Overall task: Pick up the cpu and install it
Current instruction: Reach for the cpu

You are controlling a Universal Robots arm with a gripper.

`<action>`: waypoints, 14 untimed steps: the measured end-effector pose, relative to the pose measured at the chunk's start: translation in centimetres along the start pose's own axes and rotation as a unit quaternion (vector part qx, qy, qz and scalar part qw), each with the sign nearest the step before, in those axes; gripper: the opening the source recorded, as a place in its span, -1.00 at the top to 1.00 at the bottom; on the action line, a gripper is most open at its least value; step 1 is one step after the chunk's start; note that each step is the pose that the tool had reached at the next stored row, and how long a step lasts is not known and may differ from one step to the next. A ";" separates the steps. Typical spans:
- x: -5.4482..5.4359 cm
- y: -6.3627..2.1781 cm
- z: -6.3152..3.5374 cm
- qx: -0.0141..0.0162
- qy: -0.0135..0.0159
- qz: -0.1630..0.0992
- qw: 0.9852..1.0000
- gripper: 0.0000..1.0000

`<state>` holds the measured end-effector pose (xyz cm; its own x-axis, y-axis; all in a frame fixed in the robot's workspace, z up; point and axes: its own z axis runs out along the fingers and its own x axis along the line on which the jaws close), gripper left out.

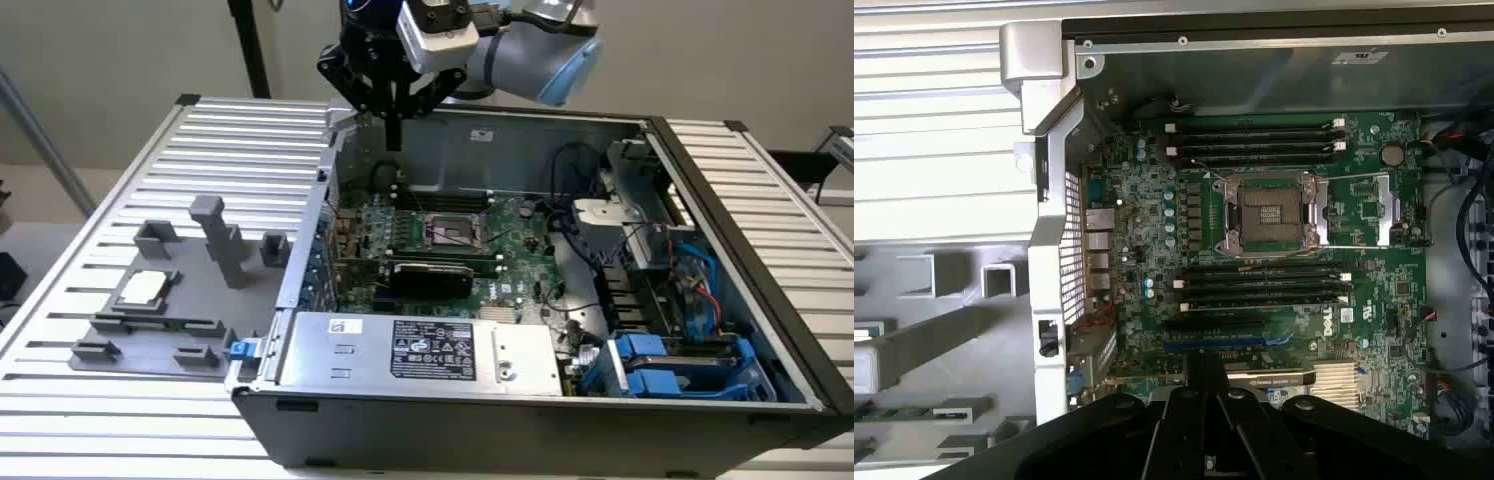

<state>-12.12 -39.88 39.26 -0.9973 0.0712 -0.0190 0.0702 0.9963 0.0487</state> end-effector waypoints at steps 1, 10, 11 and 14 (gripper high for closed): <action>0.0 0.00 0.00 0.000 0.000 0.000 1.000 0.79; 0.0 0.00 0.00 0.000 0.000 0.000 1.000 0.79; 0.0 0.00 0.00 0.000 0.000 0.000 1.000 0.79; 0.4 -0.05 -0.02 0.000 0.000 0.000 1.000 0.79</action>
<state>-12.49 -39.90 39.28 -0.9973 0.0712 -0.0189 0.0702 0.9964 0.0485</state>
